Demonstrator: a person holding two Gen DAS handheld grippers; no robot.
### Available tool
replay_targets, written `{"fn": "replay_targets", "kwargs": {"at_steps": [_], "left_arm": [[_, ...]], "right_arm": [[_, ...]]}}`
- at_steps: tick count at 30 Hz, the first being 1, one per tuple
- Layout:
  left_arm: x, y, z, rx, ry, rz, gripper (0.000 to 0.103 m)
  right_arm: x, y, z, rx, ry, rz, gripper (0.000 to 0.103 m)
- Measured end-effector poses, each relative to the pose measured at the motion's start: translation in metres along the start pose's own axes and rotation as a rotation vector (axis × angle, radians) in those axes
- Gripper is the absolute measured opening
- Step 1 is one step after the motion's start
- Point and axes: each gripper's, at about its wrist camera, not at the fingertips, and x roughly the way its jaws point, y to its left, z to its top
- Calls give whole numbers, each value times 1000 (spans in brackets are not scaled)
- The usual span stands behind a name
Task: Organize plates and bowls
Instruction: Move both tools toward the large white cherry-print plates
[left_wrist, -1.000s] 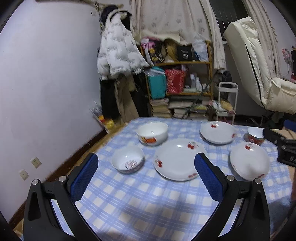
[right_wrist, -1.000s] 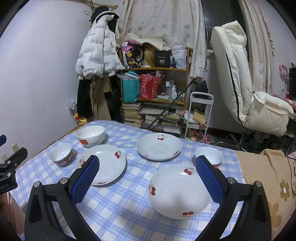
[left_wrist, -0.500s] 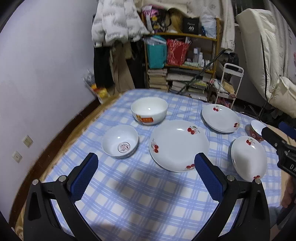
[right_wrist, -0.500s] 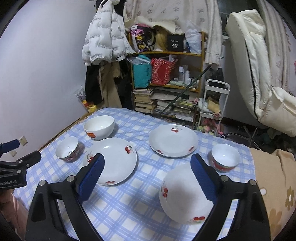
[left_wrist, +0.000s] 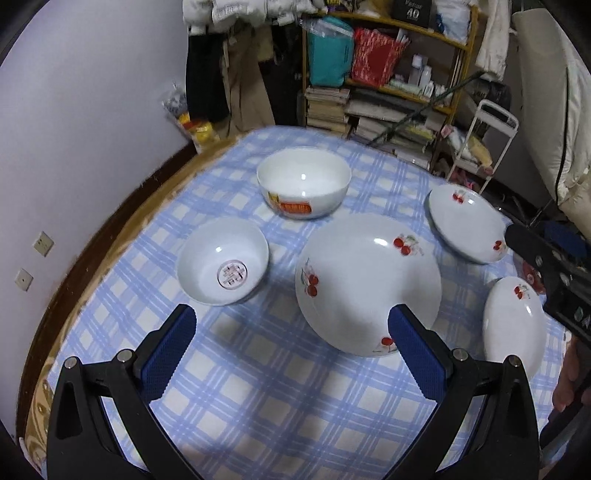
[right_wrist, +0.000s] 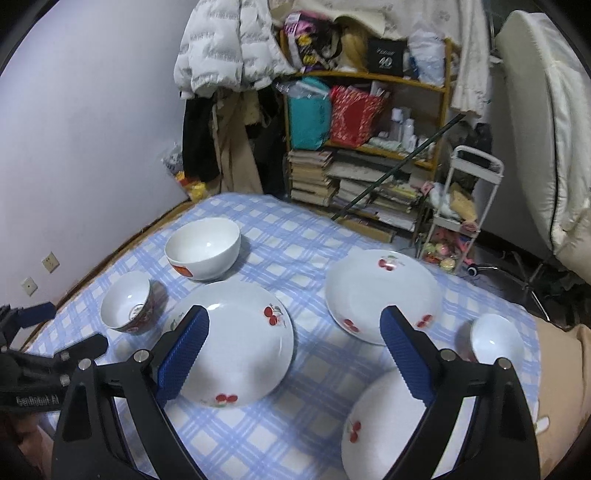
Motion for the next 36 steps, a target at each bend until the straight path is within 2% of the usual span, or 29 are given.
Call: {"fn": "replay_targets", "kwargs": {"at_steps": [5, 7, 11, 13, 16, 18, 20, 21, 23, 25, 28, 30, 32, 35, 36], "left_arm": [[36, -2, -8, -15, 83, -58, 102], [48, -5, -13, -13, 108, -65, 102], [73, -10, -18, -18, 150, -63, 102], [83, -11, -17, -23, 163, -66, 101], [93, -11, -14, -28, 161, -71, 101], [100, -11, -12, -32, 160, -65, 100], [107, -9, -9, -48, 171, -72, 92], [110, -6, -8, -66, 172, -79, 85], [114, -2, -7, -87, 171, -99, 84], [118, 0, -7, -93, 175, -104, 75], [125, 2, -7, -92, 192, -108, 69], [130, 3, -8, -101, 203, -118, 61], [132, 3, -8, -98, 187, -125, 59], [134, -1, -7, -70, 163, -135, 56], [135, -1, -7, -69, 164, -156, 51]], "right_arm": [[43, 4, 4, 3, 91, 12, 90], [55, 5, 2, -24, 101, 26, 85], [75, 7, -5, -54, 140, 23, 83], [85, 7, -8, -65, 161, 26, 78], [99, 5, -13, -56, 195, 40, 76], [112, 6, -19, -60, 221, 54, 70], [122, 6, -24, -63, 250, 55, 61], [127, 5, -27, -61, 259, 51, 60], [133, 3, -30, -60, 259, 39, 60], [137, 1, -32, -59, 262, 43, 56], [142, -2, -33, -38, 280, 61, 36], [145, -4, -33, -19, 283, 73, 35], [147, -4, -34, -17, 280, 73, 34], [149, -7, -34, 4, 271, 70, 26], [151, -8, -34, 22, 272, 88, 24]]}}
